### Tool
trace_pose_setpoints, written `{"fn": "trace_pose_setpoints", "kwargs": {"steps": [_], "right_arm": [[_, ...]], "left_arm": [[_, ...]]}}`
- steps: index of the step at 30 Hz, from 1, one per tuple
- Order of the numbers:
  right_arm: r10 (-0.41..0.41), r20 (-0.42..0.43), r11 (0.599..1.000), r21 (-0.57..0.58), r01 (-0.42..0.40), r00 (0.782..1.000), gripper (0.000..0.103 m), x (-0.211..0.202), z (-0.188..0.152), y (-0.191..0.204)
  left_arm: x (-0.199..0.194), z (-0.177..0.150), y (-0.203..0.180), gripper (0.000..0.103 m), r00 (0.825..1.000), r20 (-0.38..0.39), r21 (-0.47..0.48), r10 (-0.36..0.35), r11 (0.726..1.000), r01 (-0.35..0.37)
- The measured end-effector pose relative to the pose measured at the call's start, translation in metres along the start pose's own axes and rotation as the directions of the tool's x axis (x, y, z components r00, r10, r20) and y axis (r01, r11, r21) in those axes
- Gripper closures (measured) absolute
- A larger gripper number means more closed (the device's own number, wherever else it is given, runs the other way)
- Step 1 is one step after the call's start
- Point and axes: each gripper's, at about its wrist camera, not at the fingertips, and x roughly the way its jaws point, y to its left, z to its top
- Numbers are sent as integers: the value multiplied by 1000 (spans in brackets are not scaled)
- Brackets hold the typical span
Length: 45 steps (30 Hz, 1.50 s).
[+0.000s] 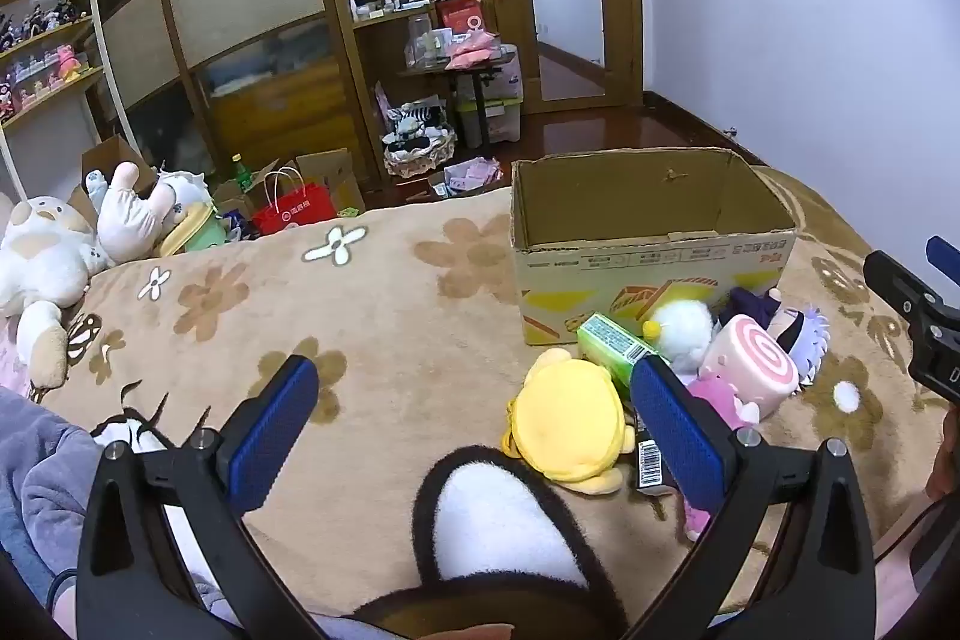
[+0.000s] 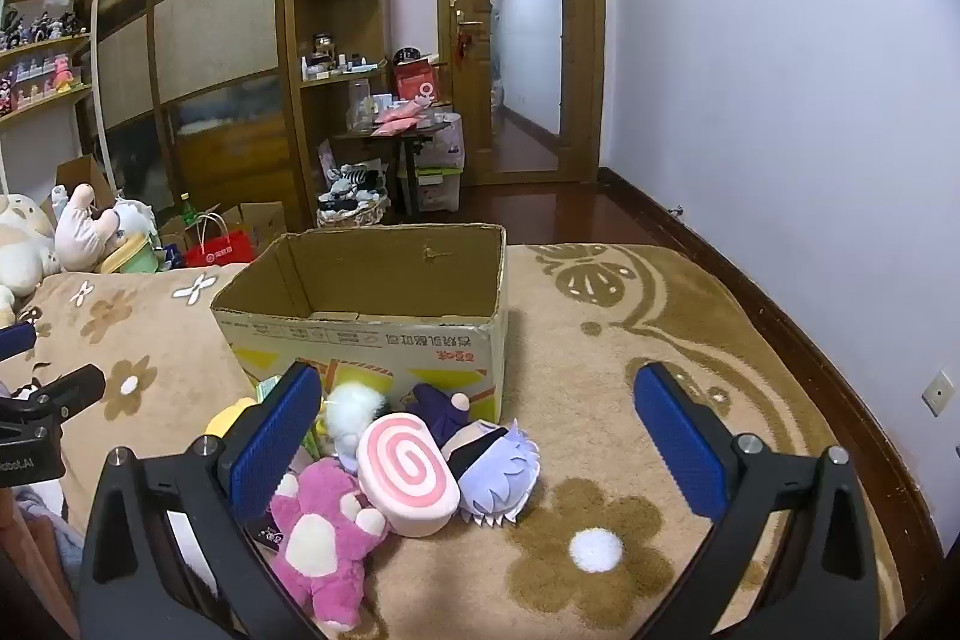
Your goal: Organize soft objects
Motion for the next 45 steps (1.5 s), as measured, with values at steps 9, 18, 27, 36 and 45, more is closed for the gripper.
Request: {"fn": "trace_pose_setpoints", "kwargs": {"steps": [9, 18, 27, 36, 45], "right_arm": [[2, -6, 1000, 7, -2, 1000, 0, 1, 0, -1], [-7, -12, 1000, 4, 7, 1000, 0, 2, -1, 2], [-8, -12, 1000, 7, 8, 1000, 0, 2, -1, 2], [-5, -15, 1000, 8, 6, 1000, 0, 2, -1, 1], [-7, -16, 1000, 8, 7, 1000, 0, 2, -1, 2]], "left_arm": [[-3, 0, 4, 0, 1000, 9, -10, 2, 1000, -2], [0, -1, 7, 0, 1000, 9, -18, 5, 1000, -5], [1, -1, 6, 0, 1000, 8, -18, 6, 1000, -6], [1, -1, 5, 0, 1000, 6, -18, 8, 1000, -8], [0, -3, 8, 0, 1000, 1, -23, 14, 1000, -14]]}}
